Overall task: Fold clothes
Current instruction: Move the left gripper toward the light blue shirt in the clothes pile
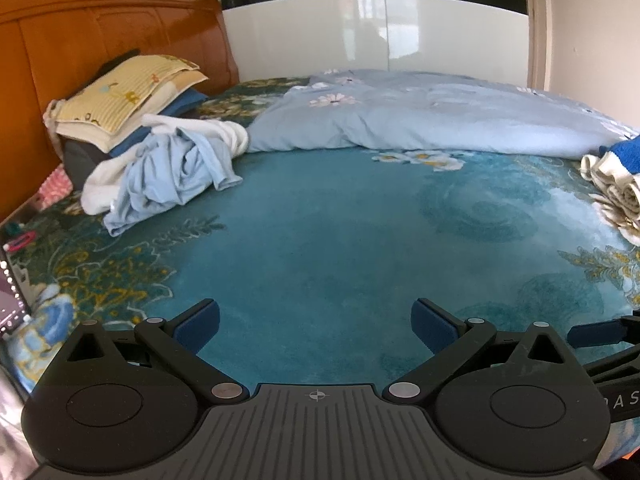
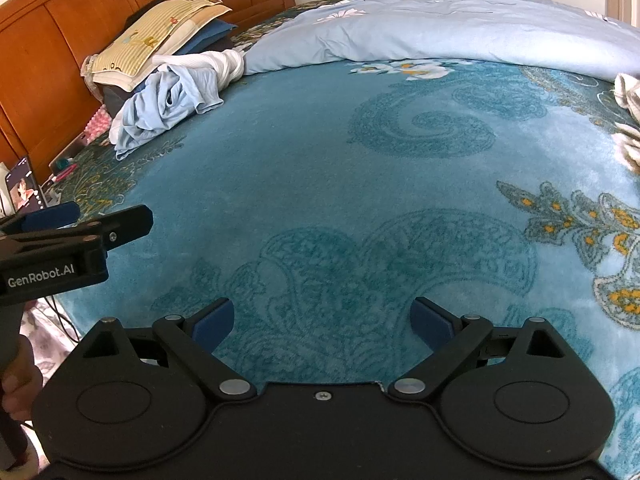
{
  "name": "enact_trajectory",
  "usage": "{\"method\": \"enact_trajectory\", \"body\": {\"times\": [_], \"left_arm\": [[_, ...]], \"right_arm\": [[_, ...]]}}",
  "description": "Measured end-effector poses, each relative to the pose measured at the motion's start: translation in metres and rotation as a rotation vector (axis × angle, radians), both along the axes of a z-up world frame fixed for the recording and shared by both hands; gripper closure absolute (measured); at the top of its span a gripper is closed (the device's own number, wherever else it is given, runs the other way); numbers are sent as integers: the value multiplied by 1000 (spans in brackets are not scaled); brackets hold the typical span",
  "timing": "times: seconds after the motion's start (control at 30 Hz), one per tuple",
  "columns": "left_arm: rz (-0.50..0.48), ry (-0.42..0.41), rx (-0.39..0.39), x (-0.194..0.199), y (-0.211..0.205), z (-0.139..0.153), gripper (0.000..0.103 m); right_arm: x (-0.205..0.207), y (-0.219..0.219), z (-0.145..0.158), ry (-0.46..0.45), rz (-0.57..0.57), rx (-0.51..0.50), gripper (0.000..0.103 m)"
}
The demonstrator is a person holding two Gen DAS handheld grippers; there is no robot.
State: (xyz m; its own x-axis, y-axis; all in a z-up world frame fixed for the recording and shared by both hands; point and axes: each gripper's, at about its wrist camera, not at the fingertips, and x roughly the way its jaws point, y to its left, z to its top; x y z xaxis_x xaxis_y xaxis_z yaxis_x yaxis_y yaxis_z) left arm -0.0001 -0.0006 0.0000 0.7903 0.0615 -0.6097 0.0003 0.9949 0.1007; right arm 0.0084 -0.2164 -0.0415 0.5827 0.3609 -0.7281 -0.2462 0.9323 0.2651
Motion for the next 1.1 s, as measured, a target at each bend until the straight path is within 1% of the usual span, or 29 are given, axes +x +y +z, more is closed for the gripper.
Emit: {"method": "enact_trajectory", "body": {"times": [0.17,0.4,0.57,0.73,1.03,1.1], "left_arm": [[-7,2,38,-1,-9,0,0],[-33,-23,40,4,-12,-3,0],[-43,-21,51,12,-14,-6,0],[-56,-20,32,20,-7,-11,0],[-33,2,15,43,11,-20,0],[-36,3,-12,48,17,-21,0]], "right_arm": [[1,-1,-1,-8,-1,-1,8],[3,-2,0,-19,-4,-3,8],[8,-4,6,-24,-15,-8,8],[20,-3,9,-30,-19,-15,8],[49,3,21,-62,-8,-37,8],[55,2,23,-67,-8,-35,8]]}}
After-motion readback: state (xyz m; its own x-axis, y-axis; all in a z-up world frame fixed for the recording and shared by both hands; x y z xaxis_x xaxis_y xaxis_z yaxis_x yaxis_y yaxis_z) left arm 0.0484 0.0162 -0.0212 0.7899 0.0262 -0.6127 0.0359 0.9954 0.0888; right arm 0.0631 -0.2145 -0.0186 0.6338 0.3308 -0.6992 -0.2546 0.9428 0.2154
